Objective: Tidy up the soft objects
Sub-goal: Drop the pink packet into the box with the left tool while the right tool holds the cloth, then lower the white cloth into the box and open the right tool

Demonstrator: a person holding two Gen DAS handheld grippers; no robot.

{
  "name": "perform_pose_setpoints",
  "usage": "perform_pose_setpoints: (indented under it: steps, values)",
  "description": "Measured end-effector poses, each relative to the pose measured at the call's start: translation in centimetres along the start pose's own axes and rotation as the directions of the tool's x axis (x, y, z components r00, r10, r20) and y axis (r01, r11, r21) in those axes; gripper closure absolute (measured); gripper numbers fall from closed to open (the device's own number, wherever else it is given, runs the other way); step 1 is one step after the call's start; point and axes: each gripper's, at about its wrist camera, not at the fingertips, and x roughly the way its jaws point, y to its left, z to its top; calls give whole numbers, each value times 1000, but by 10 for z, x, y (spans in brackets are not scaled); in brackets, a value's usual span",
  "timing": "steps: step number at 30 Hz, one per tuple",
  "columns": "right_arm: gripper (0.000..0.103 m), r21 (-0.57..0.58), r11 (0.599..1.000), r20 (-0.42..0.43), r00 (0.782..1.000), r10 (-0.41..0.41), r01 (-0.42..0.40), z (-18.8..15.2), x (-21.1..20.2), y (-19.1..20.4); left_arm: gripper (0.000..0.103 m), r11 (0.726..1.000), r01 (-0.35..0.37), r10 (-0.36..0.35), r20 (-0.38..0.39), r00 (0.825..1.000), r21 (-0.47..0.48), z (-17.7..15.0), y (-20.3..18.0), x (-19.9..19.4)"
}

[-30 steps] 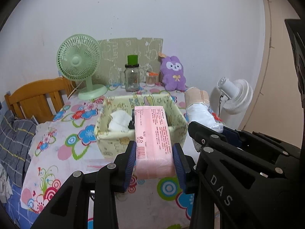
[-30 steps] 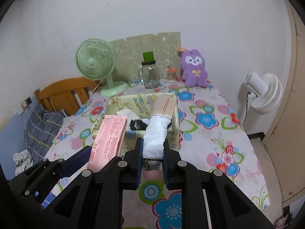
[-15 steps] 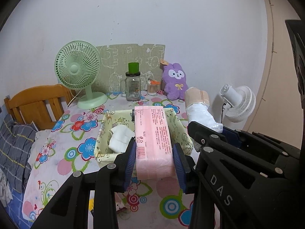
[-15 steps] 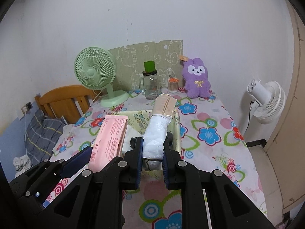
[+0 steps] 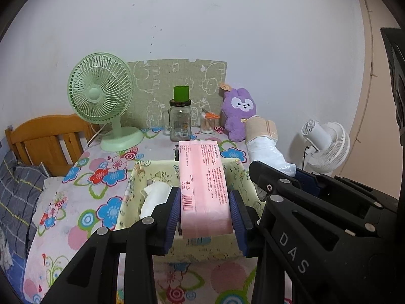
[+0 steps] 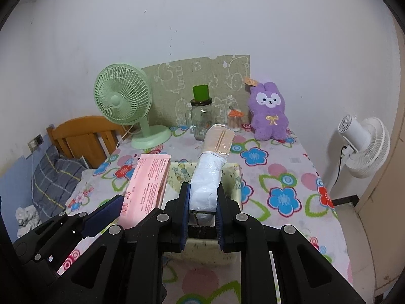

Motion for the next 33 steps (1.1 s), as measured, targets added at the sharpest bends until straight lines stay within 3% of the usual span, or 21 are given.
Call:
perform_pose_setpoints:
  steps: [9,18,20,22,33]
  values:
    - [83,6,1000,3,1000,5,-5,6,29,-6,64,1000,8,-8,-6,1000,-3,4,5,28]
    - [83,30,999,-48,999,14,-13,-2,61,-13,62,1000,7,-7,-67,998,7,-5,10,58]
    - [83,28,999,-56,998,20,-18,-6,66,-12,57,1000,9,-9,-72,997,2,-7,11,62]
    - [83,28,999,-60,998,27,-25,-8,69,-12,40,1000,13,-14,-86,996,-10,-8,14,67]
    - [83,21,999,-90,995,45,-43,-15,80,-7,32,1000,8,-10,-117,993,-14,-17,20,75]
